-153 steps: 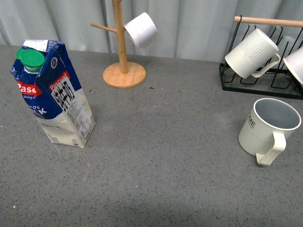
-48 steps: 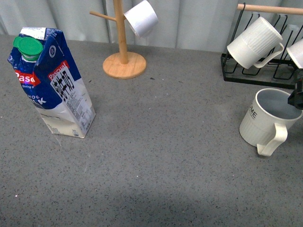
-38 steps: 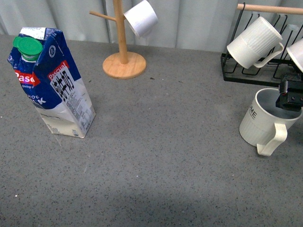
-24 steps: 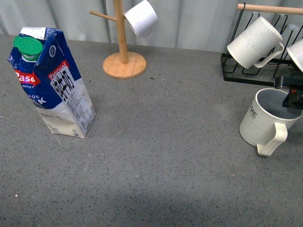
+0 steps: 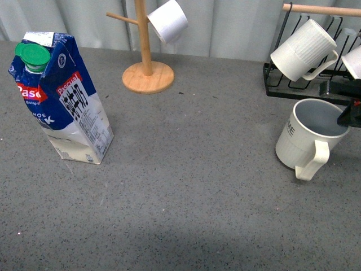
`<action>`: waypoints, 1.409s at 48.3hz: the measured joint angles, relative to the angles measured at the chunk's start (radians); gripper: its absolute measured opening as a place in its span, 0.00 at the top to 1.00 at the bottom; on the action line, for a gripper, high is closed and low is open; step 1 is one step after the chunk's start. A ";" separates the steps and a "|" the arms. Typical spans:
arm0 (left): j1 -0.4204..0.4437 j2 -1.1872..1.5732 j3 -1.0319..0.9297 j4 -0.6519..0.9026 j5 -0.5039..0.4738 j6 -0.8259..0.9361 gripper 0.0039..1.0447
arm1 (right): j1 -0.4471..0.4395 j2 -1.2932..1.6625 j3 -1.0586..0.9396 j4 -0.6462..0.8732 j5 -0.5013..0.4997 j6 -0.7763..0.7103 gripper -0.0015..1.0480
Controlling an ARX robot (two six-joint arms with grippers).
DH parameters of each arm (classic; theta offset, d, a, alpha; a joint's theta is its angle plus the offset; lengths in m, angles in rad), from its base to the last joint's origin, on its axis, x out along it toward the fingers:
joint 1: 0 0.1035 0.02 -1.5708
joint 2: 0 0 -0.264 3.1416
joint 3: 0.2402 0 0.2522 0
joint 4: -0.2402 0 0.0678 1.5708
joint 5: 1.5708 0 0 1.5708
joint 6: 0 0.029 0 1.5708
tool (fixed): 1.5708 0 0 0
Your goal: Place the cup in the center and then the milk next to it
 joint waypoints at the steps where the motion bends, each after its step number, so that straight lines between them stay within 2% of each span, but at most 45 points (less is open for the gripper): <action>1: 0.000 0.000 0.000 0.000 0.000 0.000 0.06 | 0.009 -0.004 0.005 -0.006 -0.006 0.004 0.99; 21: 0.000 0.000 0.000 0.000 0.000 0.000 0.06 | 0.282 0.074 0.148 -0.002 -0.024 0.072 0.99; 43: 0.000 0.000 0.000 0.000 0.000 0.000 0.06 | 0.350 0.177 0.235 -0.021 0.010 0.078 0.98; 58: 0.000 0.000 0.000 0.000 0.000 0.000 0.06 | 0.336 0.118 0.192 0.055 -0.015 0.081 0.46; 64: 0.000 0.000 0.000 0.000 0.000 0.000 0.06 | 0.311 -0.001 0.135 0.097 0.021 0.079 0.24; 68: 0.000 0.000 0.000 0.000 0.000 0.000 0.06 | 0.295 -0.067 0.090 0.143 0.029 0.071 0.14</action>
